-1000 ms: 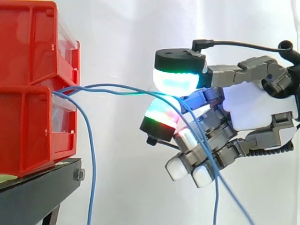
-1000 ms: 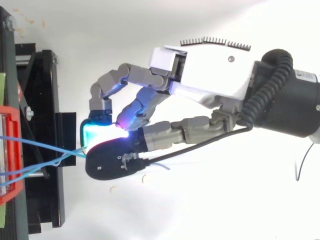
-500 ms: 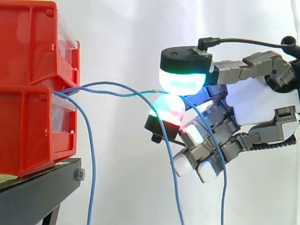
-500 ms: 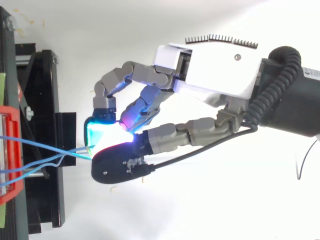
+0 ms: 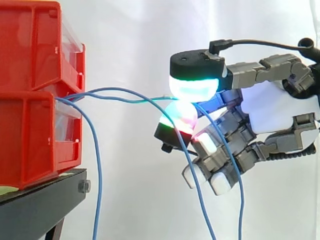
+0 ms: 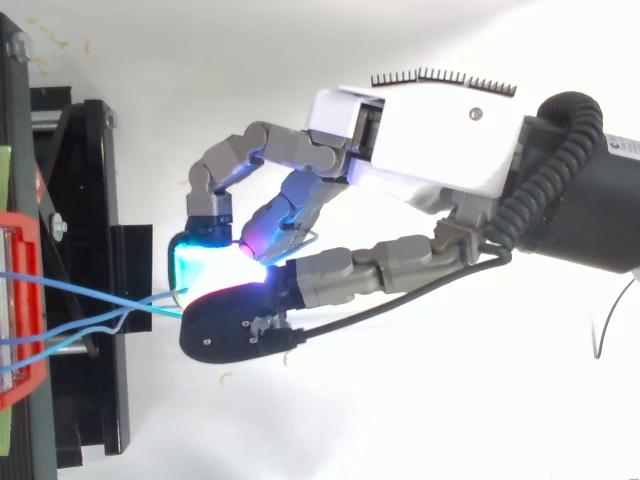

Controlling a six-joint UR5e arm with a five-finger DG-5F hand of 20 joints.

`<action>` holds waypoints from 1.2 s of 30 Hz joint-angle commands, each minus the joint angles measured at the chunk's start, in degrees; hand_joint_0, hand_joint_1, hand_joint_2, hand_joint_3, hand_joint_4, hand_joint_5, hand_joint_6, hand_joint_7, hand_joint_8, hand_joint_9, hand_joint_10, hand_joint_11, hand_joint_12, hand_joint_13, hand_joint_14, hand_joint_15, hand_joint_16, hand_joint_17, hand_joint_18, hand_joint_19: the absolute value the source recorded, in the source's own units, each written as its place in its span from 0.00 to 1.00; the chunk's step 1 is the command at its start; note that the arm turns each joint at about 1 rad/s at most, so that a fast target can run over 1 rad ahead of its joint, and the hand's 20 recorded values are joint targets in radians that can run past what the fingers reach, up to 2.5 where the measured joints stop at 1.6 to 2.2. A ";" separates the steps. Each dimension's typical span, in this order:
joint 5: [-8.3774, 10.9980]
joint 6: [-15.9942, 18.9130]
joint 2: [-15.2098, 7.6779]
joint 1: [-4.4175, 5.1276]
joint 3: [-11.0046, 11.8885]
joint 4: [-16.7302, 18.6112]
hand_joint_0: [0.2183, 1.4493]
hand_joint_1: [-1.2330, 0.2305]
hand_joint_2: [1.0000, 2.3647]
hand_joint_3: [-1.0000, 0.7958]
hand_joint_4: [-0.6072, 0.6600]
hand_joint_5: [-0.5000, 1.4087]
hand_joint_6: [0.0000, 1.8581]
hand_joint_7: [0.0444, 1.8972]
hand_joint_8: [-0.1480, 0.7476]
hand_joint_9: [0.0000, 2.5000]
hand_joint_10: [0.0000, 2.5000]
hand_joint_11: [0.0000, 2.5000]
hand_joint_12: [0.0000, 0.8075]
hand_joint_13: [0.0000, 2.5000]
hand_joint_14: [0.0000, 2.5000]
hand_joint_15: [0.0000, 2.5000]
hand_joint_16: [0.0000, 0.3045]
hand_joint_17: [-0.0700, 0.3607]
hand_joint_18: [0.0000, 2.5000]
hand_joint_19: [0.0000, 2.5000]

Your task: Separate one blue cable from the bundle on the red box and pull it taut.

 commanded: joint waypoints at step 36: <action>3.03 1.32 3.69 0.09 -0.07 -11.86 0.31 0.31 0.02 0.58 0.46 0.19 0.49 0.59 0.62 0.42 0.01 0.30 0.58 0.30 0.00 0.12 0.20 0.48 0.30 0.10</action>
